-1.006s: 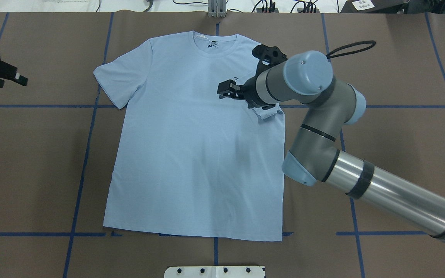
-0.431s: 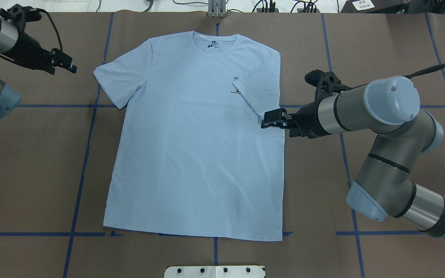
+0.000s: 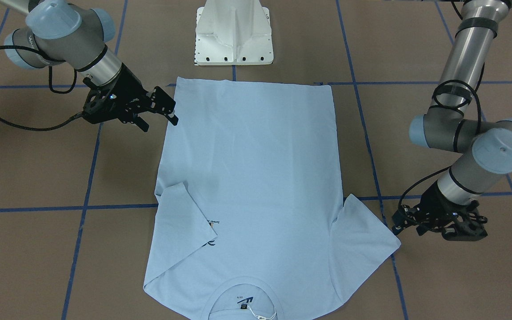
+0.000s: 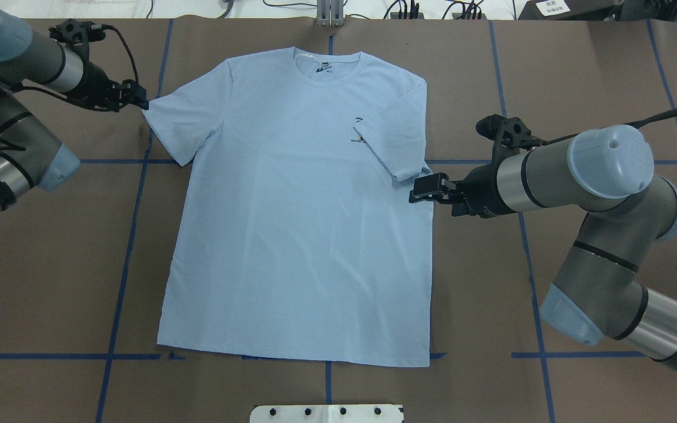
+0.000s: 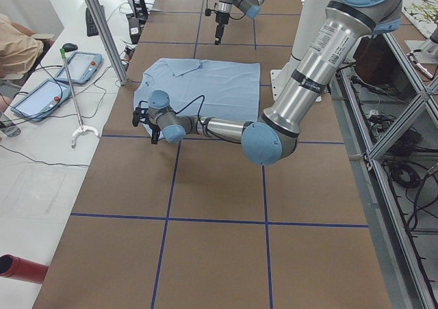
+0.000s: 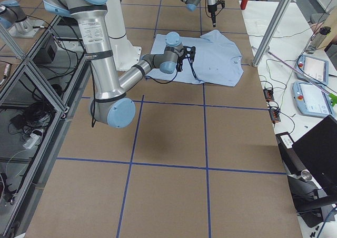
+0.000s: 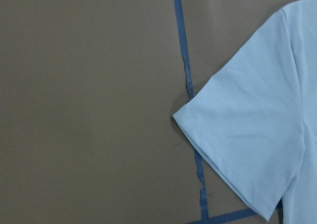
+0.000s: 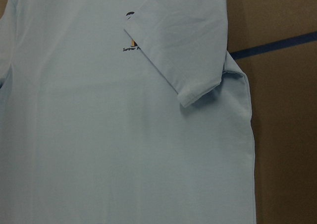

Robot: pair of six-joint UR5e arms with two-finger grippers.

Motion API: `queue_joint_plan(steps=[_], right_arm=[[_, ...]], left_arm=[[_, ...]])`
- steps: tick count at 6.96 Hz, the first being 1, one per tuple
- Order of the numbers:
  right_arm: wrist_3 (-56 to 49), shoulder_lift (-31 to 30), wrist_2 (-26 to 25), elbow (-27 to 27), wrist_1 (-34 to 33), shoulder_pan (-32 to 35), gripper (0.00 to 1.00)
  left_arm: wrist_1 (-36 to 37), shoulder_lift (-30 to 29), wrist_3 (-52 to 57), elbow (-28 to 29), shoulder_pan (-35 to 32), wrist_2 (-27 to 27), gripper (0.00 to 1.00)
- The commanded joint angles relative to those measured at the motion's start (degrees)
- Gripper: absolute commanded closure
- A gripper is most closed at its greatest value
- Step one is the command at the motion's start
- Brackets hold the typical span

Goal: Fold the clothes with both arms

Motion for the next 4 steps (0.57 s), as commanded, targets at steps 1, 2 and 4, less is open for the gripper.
queue_joint_plan(steps=[1,2,4], right_arm=[[-0.22,0.19,0.07,-0.16,0.00,-0.16,0.00],[-0.31,0.19,0.25,-0.25,0.00,-0.16,0.00],[-0.40,0.19,0.33,-0.34,0.00,-0.16,0.00]], left_arm=[[-2.19,-2.32,-0.38,4.27,0.45,1.41,0.38],[-2.19,-2.50,-0.38,4.62,0.62,1.41,0.41],[-2.28,-2.41,-0.38,4.80,1.15,1.50,0.46]])
